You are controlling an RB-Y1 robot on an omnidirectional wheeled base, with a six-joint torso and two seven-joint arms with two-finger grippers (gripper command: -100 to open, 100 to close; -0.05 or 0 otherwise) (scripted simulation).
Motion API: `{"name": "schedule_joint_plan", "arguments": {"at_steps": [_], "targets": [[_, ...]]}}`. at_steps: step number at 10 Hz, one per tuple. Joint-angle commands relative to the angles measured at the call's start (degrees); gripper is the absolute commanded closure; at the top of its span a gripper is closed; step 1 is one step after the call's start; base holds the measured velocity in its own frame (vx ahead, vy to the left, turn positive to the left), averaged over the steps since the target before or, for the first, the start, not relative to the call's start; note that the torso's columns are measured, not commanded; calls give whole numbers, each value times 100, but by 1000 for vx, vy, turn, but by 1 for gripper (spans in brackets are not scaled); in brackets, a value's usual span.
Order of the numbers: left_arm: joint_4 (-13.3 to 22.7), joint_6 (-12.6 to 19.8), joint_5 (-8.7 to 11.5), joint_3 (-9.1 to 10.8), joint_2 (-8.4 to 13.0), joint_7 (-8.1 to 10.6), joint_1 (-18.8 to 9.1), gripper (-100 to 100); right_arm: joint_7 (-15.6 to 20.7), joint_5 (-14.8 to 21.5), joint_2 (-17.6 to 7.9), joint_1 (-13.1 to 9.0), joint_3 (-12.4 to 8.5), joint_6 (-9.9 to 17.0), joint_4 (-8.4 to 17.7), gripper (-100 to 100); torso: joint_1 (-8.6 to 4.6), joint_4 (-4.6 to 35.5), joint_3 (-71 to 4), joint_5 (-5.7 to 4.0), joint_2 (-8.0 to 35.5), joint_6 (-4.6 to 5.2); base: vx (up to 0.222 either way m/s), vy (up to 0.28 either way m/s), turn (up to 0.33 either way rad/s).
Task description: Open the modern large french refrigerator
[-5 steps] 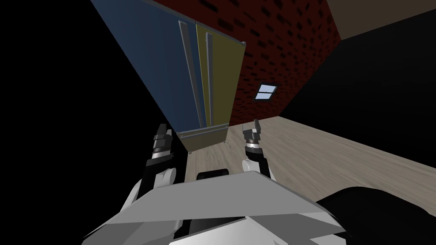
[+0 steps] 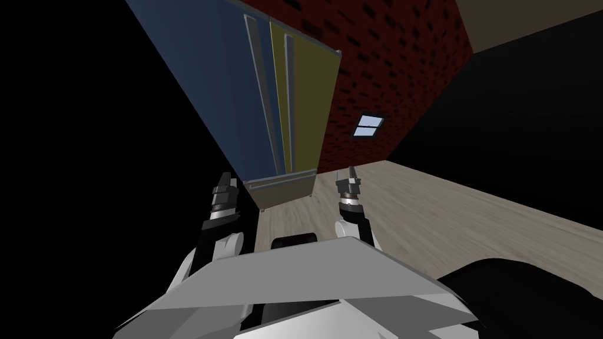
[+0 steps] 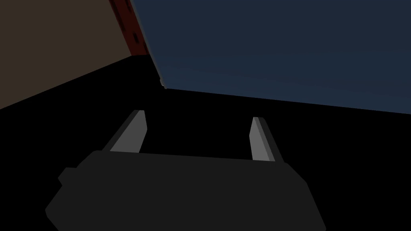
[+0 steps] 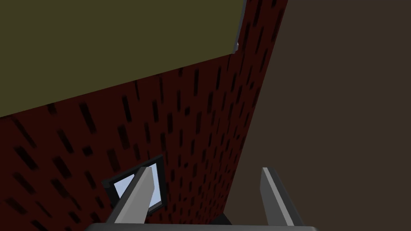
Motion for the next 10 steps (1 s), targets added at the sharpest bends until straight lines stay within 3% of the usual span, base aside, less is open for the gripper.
{"name": "schedule_joint_plan", "arguments": {"at_steps": [1, 4, 5, 7, 10], "targets": [[0, 0, 0, 0, 0, 0, 0, 0, 0, 0, 0, 0, 0, 0, 0, 0, 0, 423, -844, 0, 424, 0, 0, 0, 0], [0, 0, 0, 0, 0, 0, 0, 0, 0, 0, 0, 0, 0, 0, 0, 0, 0, 1692, -3381, 0, 1693, 0, 0, 0, 0], [78, -37, 0, 8, 254, 0, -12, -100, 0, 0, 0, 0, 0, 0, -1, 0, 0, 2114, -4227, 0, 2116, 0, 23, 3, 4], [260, -118, 1, 24, 576, 0, -41, -100, 0, 0, 0, 1, 0, 0, 2, 0, 2, 2357, -4739, 1, 2353, 0, 47, 1, 4], [681, -301, 2, 62, 919, 0, -107, -100, 0, 0, 0, 2, 0, 0, 2, 0, 0, 2380, -4770, 0, 2374, 0, 82, 5, 7]]}}
